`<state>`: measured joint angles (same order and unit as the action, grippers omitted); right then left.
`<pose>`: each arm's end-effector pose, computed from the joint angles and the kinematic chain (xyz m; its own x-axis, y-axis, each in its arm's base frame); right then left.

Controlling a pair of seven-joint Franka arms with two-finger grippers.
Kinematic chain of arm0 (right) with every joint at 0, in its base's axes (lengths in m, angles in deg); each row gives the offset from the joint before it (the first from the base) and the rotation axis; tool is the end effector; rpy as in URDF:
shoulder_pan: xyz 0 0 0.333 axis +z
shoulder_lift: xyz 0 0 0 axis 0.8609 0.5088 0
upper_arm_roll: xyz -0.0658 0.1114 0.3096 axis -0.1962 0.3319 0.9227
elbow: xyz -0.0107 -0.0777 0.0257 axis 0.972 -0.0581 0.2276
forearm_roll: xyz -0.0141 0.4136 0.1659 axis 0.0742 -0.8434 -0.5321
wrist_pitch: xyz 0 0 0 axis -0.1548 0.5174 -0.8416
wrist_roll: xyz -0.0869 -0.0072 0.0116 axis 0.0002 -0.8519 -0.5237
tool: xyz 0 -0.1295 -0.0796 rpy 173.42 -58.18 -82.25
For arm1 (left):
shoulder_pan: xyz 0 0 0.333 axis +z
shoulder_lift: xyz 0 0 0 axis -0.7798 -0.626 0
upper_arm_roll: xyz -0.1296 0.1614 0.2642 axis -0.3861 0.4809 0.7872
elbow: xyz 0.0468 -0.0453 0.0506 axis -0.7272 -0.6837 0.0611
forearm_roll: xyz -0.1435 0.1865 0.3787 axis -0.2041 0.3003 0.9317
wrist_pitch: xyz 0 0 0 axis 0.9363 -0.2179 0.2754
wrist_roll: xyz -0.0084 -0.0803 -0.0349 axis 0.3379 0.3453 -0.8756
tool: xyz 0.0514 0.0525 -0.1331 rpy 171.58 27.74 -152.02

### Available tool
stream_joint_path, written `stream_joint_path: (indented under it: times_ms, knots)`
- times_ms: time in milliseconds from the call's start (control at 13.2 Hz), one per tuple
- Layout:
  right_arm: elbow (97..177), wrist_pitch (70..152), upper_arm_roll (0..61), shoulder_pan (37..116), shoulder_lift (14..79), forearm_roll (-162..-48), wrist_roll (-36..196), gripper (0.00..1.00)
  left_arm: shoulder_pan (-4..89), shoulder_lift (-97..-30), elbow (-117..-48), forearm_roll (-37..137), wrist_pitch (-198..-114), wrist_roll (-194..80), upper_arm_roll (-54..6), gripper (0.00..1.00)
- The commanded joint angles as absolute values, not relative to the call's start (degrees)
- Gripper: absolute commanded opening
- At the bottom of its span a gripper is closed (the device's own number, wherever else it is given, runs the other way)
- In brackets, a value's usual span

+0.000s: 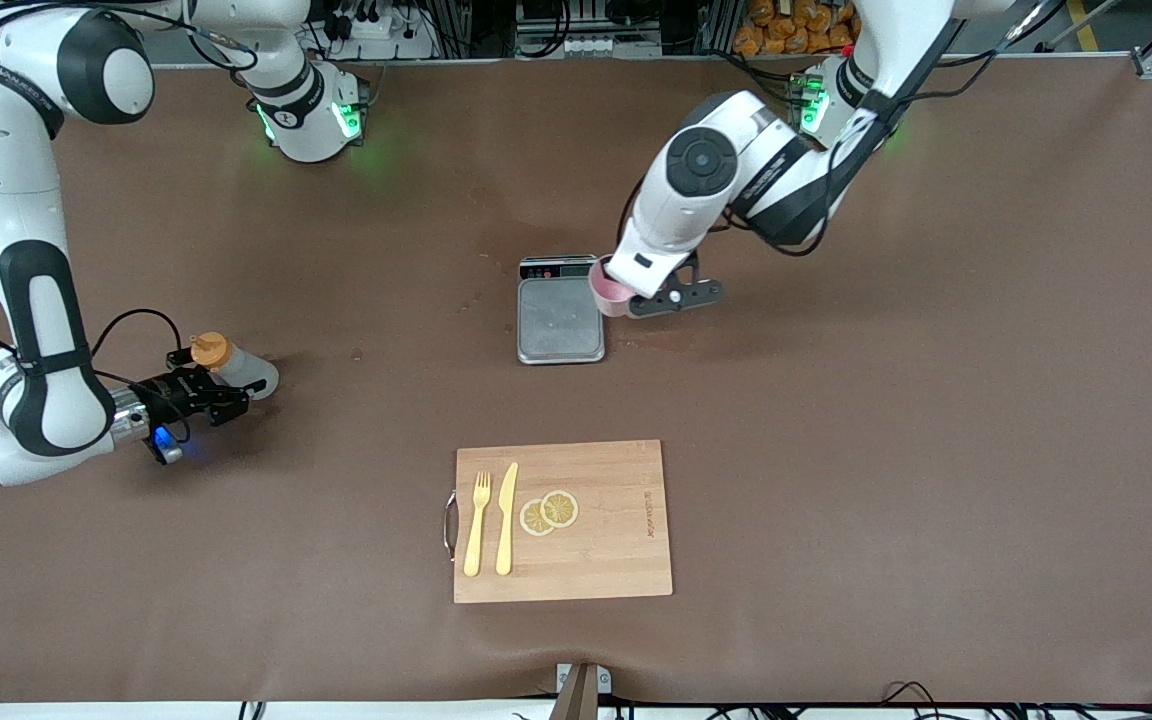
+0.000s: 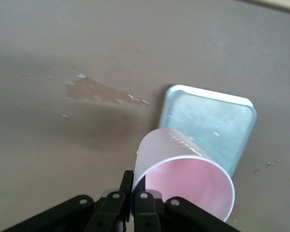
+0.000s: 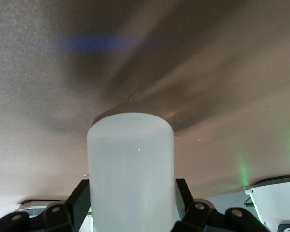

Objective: Add sauce to pink cup with both arms
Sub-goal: 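Lower the pink cup onto the metal scale and open the left gripper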

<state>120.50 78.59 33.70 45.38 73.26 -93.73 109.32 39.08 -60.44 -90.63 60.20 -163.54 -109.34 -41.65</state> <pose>0.6331 -0.1127 0.0894 0.3638 -0.4622 -0.8087 -0.7419 -0.6688 0.0485 0.4596 -0.4910 0.2821 0.9623 0.1987 -0.1856 0.2186 -0.9714 0.0931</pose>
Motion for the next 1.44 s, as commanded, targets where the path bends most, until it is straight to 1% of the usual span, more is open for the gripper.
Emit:
stream_joint_path:
  times_ms: [0,76,151,227,303,378,454,529,832,983,1059,1134,1210,1286,1361]
  knots:
    - [119.97,80.42,34.06,44.48,74.80,-93.64,106.71,1.00,35.69,-67.41,-83.38,63.21,-163.27,-111.91,-41.19,0.00]
    - [119.88,80.52,34.06,44.38,74.80,-93.56,106.62,1.00,34.82,-69.17,-81.97,64.09,-163.27,-112.79,-41.10,0.00]
    - [119.88,80.52,34.06,44.38,74.80,-93.38,106.61,0.97,33.76,-70.41,-81.34,64.62,-163.44,-114.10,-41.10,0.00]
    - [119.80,80.52,34.06,44.38,74.80,-93.38,106.61,0.86,33.23,-70.94,-81.34,66.11,-164.49,-115.51,-41.10,0.00]
    - [119.53,80.52,33.98,44.21,74.80,-93.29,106.53,0.78,32.96,-71.90,-81.34,68.30,-165.11,-116.74,-41.10,0.00]
    - [119.53,80.52,33.98,44.30,74.80,-93.29,106.53,0.74,31.92,-72.87,-81.25,70.67,-166.25,-117.88,-41.10,0.00]
    - [119.53,80.52,33.98,44.21,74.80,-93.29,106.53,0.63,30.95,-74.10,-81.25,71.91,-168.00,-118.59,-41.02,0.00]
    - [119.53,80.61,33.98,44.30,74.80,-93.29,106.44,0.54,30.51,-74.81,-81.25,72.79,-169.50,-119.82,-41.02,0.00]
    - [119.36,80.34,33.98,44.56,74.45,-93.29,106.97,0.53,30.41,-75.61,-81.25,73.94,-169.86,-120.97,-41.02,0.00]
    - [119.27,80.26,33.98,44.73,74.45,-93.38,107.14,0.52,30.41,-75.61,-81.25,74.03,-169.86,-120.88,-40.49,0.12]
    - [119.27,80.26,33.98,44.56,74.45,-93.38,107.14,0.50,30.33,-75.61,-81.16,74.64,-169.86,-120.88,-39.44,0.12]
    - [119.36,80.26,33.98,44.47,74.45,-93.55,107.23,0.51,30.32,-75.61,-81.16,76.30,-169.86,-120.88,-39.43,0.12]
    - [119.44,80.08,33.98,44.65,74.45,-93.56,107.32,0.49,30.32,-75.69,-81.16,77.01,-169.86,-120.88,-39.43,0.13]
    - [119.44,80.08,34.06,44.47,74.45,-93.73,107.40,0.52,30.32,-75.87,-81.16,77.02,-169.86,-120.88,-39.43,0.24]
    - [119.53,80.08,34.06,44.65,74.45,-93.82,107.49,0.54,30.32,-76.48,-80.55,76.93,-169.86,-121.06,-39.43,0.56]
